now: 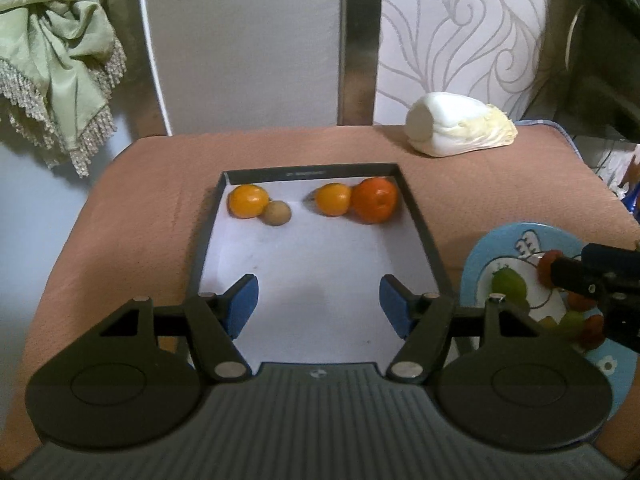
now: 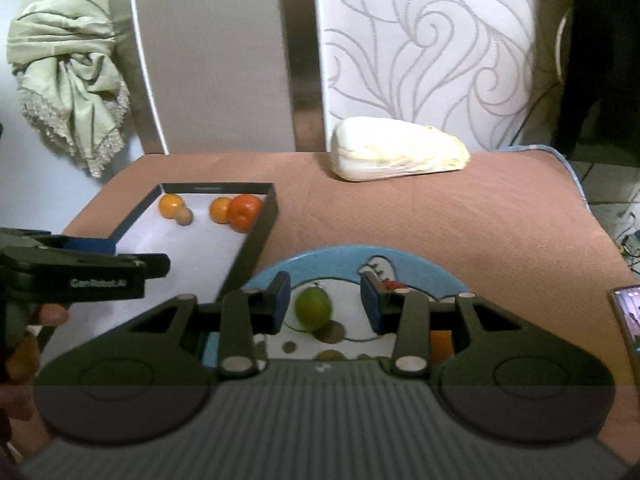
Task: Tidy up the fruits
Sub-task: 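Move both grippers back over the white tray toward the orange tomato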
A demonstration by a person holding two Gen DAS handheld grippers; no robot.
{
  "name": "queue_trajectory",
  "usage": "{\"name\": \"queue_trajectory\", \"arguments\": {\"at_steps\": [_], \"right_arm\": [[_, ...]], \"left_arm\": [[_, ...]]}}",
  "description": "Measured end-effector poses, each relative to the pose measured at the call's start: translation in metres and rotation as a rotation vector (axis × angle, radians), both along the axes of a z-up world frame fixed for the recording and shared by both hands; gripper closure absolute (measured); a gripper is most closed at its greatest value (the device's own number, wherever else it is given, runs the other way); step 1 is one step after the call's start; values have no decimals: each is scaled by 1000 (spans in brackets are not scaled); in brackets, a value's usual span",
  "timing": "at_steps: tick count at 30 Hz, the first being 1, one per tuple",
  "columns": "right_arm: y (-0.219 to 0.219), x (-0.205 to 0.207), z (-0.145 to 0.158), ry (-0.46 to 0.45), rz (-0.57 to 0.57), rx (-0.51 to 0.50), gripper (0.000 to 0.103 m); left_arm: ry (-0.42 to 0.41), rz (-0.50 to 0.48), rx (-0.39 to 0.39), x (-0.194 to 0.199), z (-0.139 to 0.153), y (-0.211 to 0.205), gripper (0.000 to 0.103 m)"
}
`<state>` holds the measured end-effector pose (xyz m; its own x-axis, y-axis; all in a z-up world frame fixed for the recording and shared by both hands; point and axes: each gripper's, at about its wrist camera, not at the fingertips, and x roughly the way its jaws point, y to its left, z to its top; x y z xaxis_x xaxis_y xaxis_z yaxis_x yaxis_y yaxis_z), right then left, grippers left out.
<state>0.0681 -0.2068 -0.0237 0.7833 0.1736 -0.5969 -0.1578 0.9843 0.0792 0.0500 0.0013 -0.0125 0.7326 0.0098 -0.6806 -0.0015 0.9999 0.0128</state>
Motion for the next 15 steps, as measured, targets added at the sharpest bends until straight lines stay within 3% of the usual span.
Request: {"name": "queue_trajectory", "arguments": {"at_steps": [15], "right_arm": [[55, 29, 3, -16, 115, -14, 61]], "left_arm": [[24, 22, 16, 13, -6, 26, 31]]}}
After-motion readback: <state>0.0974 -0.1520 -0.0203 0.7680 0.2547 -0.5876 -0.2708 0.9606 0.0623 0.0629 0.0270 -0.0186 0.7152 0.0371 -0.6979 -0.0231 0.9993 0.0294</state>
